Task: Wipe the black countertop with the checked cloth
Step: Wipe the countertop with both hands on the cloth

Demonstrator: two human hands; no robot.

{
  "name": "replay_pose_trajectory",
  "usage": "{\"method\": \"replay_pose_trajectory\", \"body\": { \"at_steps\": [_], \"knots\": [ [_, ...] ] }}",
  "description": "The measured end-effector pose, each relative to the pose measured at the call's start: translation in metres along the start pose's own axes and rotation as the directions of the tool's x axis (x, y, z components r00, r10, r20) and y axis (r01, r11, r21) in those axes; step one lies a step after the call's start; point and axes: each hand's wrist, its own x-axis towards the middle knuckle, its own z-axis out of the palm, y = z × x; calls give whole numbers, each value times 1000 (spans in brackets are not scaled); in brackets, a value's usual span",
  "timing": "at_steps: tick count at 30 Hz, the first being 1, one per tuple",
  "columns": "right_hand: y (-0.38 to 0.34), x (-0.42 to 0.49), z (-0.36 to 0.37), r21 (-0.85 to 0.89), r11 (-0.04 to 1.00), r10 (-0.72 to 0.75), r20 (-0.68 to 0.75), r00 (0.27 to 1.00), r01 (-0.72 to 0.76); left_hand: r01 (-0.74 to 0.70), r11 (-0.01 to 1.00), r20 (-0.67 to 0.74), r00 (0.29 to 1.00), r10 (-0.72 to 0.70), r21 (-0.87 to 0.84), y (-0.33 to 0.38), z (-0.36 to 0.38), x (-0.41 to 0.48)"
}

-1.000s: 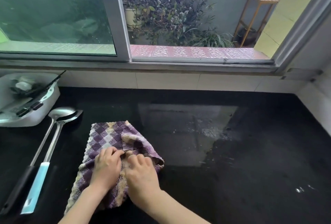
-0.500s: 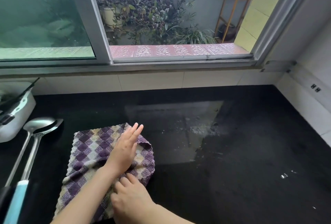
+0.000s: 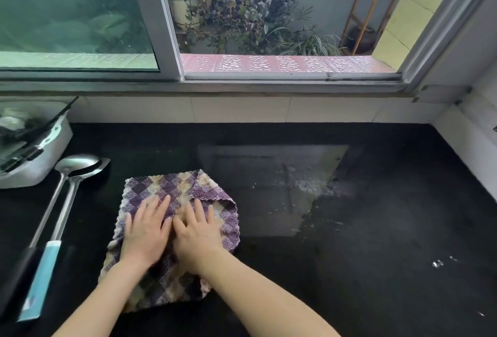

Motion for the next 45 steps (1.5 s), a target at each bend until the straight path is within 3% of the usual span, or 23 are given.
{"method": "replay_pose_trajectory", "body": {
  "at_steps": [3, 17, 28, 34, 45],
  "knots": [
    [14, -12, 19, 70, 997, 26, -36, 999, -24, -30, 991, 61, 998, 22, 131, -12, 11, -20],
    [55, -106, 56, 0, 973, 229, -179, 957, -232, -196, 967, 69, 980, 187, 164, 51, 50, -84],
    [83, -65, 31, 109, 956, 285, -135, 949, -272, -138, 970, 164, 981, 106, 199, 82, 49, -34],
    [105, -33, 16, 151, 941, 319, -91, 944, -303, -119, 978, 116, 988, 100, 170, 100, 48, 5],
    [160, 11, 0, 91, 950, 307, -112, 945, -298, -130, 970, 245, 966, 77, 208, 138, 42, 74]
  ]
}}
